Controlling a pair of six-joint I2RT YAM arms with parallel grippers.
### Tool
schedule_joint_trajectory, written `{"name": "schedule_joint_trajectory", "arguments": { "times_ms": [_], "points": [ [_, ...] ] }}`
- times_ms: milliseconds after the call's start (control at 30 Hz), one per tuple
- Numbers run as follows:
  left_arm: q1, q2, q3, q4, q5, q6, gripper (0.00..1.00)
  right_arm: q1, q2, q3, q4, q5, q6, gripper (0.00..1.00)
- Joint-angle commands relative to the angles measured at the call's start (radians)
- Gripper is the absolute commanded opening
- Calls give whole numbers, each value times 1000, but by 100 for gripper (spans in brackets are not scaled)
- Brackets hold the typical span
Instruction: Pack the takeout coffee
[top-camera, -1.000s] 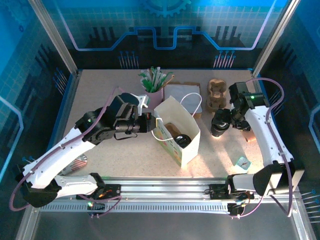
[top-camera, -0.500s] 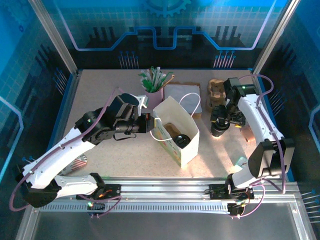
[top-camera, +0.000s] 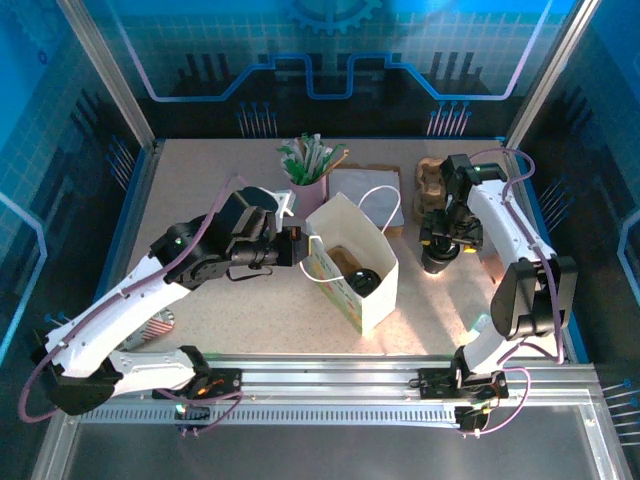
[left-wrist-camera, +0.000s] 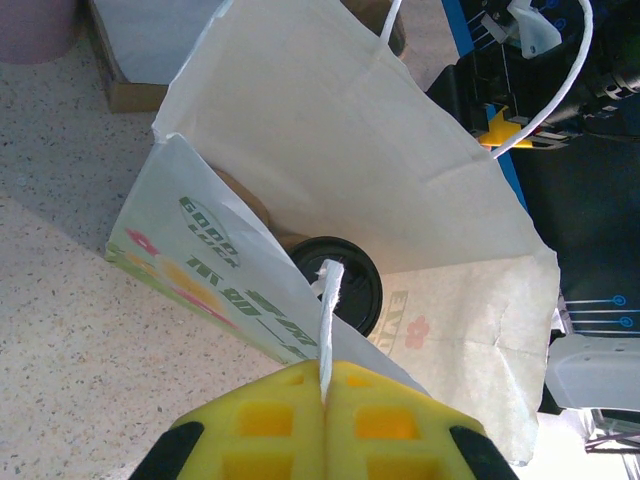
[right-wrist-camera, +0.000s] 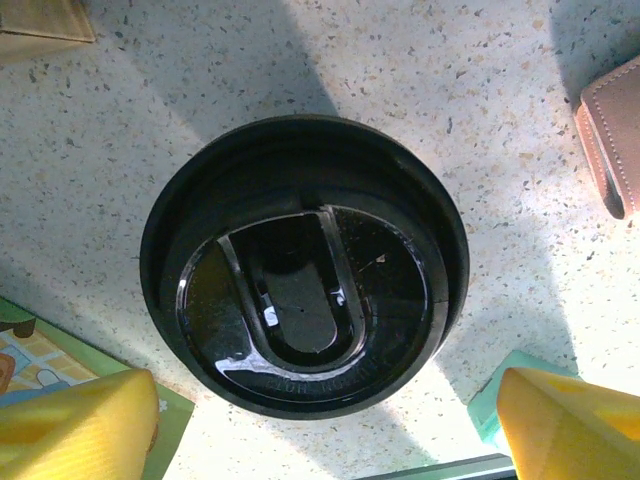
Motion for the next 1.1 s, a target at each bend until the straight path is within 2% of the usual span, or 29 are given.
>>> {"name": "schedule_joint_trajectory", "arguments": {
  "times_ms": [0,133,500,1067],
  "points": [
    [0,-13,20,-22,-26,27,0,12,22,-8,6,2,-6,87],
    [3,-14,18,-25,-24,28,0,38,25,-8,3,37,-4,85],
    [17,-15,18,-27,-23,32,0,37,42,-4,-6,85,8,87],
    [30,-17,11,-17,-11,33,0,34,71,-21,20,-4,-19,79]
  ]
}}
